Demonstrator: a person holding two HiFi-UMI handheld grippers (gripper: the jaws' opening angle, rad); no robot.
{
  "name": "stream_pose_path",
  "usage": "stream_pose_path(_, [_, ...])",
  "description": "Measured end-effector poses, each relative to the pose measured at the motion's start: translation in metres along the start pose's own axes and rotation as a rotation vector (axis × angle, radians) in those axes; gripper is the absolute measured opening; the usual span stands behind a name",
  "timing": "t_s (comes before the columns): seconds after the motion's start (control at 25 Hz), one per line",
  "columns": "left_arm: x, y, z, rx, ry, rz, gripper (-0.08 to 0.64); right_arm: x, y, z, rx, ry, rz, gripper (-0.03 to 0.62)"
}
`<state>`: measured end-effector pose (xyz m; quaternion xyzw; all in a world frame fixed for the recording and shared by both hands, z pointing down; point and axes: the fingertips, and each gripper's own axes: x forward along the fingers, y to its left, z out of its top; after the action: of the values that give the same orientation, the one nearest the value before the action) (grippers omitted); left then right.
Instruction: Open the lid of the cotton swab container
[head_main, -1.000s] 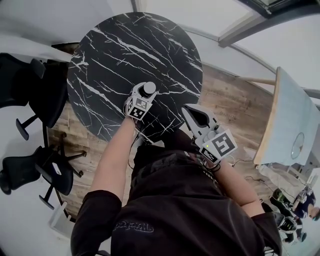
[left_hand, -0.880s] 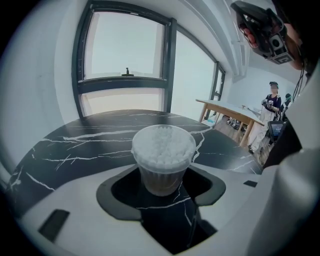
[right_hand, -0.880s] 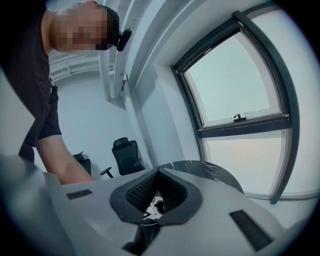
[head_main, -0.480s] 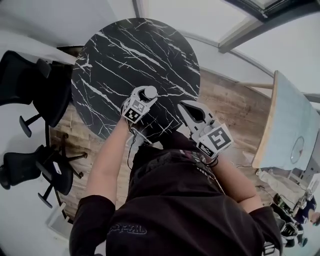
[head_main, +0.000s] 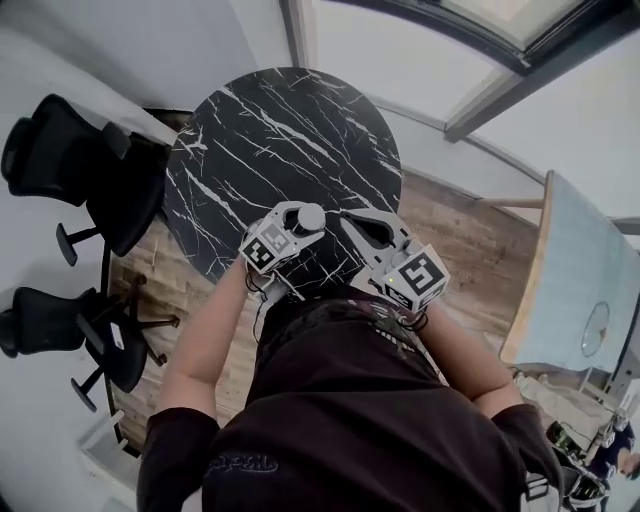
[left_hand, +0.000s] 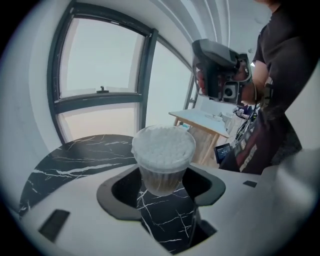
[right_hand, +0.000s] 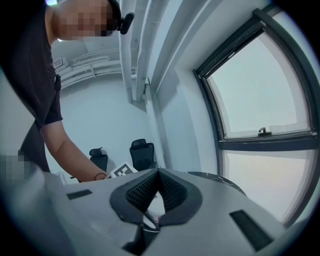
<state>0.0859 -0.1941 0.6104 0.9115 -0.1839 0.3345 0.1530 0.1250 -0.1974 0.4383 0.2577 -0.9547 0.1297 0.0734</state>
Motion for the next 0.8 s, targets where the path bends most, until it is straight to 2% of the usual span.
stream_pose_path(0.24, [-0.039,-0.023,0.031,0.024,-0.03,0.006,0.265,0.007,0.015,-0.006,-0.039,0.019,0.079,0.02])
stream_pose_path(0.52, [-0.079,-0.04,0.035,0.043,0.027,-0.033,0.265,0.025,0.043,0.004,-0.093,0.017,0.157,0.021])
stream_pose_path(0.72, [-0.105,-0.039,0.034,0.086,0.051,-0.041,0.264,0.038,0.071,0.009,-0.12,0.029,0.207,0.021])
stream_pose_path(0.8, [-0.114,-0.037,0.034,0.1,0.049,-0.047,0.264,0.044,0.078,0.011,-0.117,0.04,0.217,0.046])
